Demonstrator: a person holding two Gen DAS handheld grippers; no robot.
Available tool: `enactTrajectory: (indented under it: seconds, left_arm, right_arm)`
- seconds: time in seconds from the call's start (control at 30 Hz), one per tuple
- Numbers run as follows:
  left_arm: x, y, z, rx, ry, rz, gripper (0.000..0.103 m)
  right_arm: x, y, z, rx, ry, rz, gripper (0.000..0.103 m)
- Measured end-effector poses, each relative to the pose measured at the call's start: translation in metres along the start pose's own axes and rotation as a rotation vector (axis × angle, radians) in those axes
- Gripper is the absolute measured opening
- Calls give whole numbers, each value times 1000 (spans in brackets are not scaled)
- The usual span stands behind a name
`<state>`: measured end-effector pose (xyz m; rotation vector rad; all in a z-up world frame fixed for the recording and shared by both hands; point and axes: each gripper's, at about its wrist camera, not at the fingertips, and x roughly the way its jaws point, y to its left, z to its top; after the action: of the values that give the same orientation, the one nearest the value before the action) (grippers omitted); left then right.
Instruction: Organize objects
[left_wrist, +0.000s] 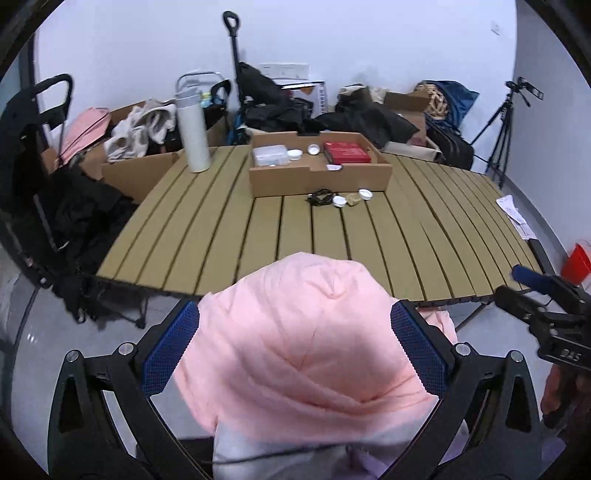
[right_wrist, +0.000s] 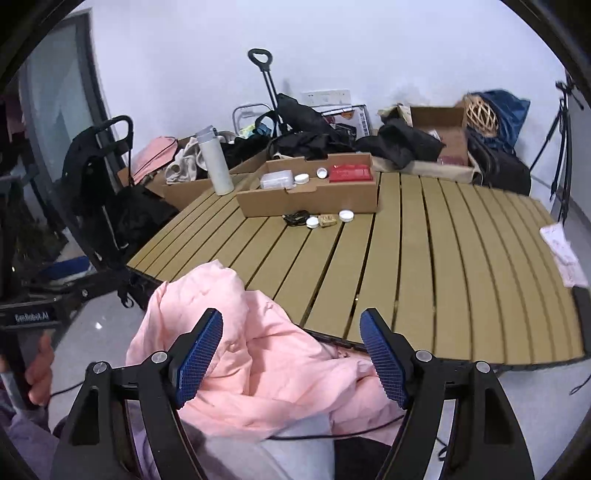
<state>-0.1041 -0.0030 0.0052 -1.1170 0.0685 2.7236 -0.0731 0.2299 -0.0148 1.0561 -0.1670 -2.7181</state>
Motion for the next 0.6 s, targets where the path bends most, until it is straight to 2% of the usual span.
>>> enactTrajectory:
  seconds: [0.1,0.2,0.3,0.4,0.47,0.53,0.57,0.6]
  left_arm:
    - [26,1,9,31,-27,-19,103]
    - [76,1,40,98,-13,-21,103]
    - [127,-8,74,202,0,-72,101]
    - [185,-15,104,265,15,-135,91]
    - [222,-21,117,289,59,-129,84]
    - [260,-26,127,318,100,-120,81]
    - [272,-27,130,326,111,-124,81]
    - [286,-29,134,333,125,-135,81]
  right_arm:
    - [31,-10,-4,21,62,4,80]
    - [65,-24,0,34,120,9,80]
    - [89,-37,12,39,140,4,80]
    - [116,-47,33,16,154,13,80]
    - [137,-52,49,-13,154,5,80]
    - [159,-57,63,-29,164,4,74]
    - [173,-61,72,-34,170,12,63]
    - [184,-64,79,-36,175,20,59]
